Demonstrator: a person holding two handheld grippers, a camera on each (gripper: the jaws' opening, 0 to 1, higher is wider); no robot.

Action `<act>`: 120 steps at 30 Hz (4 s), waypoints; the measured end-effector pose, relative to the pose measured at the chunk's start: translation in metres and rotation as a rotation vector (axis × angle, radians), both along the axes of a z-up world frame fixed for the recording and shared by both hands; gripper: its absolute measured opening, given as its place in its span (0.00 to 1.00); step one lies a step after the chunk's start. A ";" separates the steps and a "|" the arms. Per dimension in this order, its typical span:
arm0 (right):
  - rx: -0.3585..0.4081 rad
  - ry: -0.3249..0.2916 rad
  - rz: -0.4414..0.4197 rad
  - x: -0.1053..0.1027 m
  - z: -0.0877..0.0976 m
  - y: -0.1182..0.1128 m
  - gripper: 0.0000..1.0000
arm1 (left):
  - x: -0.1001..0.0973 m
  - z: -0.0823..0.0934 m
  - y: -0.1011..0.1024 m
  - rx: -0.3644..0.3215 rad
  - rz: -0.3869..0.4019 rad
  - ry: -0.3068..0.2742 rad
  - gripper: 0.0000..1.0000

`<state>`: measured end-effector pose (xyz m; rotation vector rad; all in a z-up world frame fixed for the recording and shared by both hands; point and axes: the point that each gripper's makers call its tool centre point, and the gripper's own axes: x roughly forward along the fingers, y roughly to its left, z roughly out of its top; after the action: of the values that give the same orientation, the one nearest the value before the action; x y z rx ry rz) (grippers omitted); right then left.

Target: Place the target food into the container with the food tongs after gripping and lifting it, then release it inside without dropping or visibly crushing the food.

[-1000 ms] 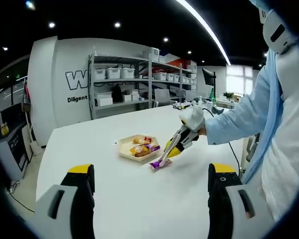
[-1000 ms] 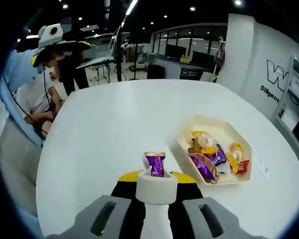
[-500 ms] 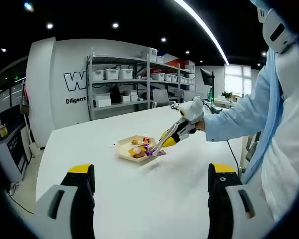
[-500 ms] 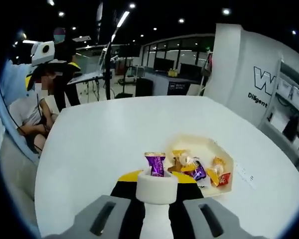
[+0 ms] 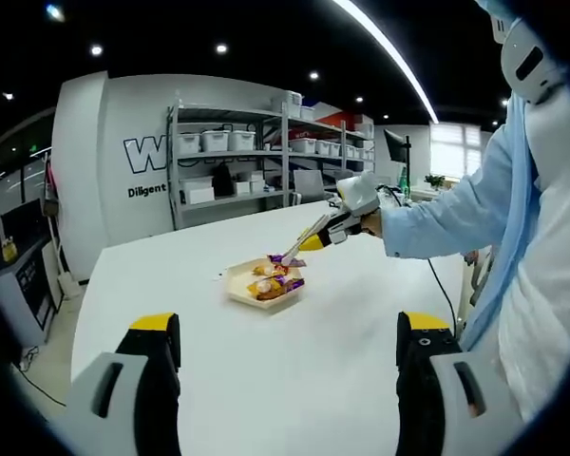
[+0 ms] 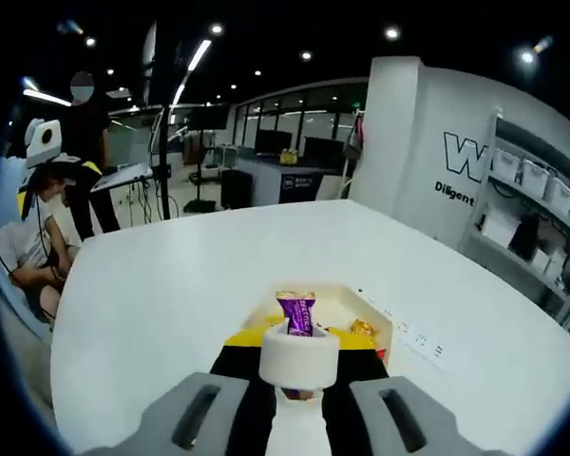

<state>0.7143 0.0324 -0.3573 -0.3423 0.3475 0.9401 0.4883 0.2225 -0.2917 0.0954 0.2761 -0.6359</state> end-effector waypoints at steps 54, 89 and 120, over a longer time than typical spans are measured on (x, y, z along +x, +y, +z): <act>0.060 0.063 0.029 -0.067 -0.013 0.004 0.13 | 0.008 -0.006 -0.018 -0.022 -0.061 0.000 0.91; 0.127 0.073 0.162 -0.141 0.008 0.025 0.14 | 0.011 -0.011 -0.054 -0.108 -0.212 -0.018 0.80; 0.194 0.096 0.307 -0.195 0.038 0.046 0.14 | 0.010 -0.042 -0.090 -0.118 -0.366 0.008 0.52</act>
<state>0.5192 0.0783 -0.3198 -0.1747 0.2923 1.2847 0.4983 0.1322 -0.3340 0.0299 0.2296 -1.0145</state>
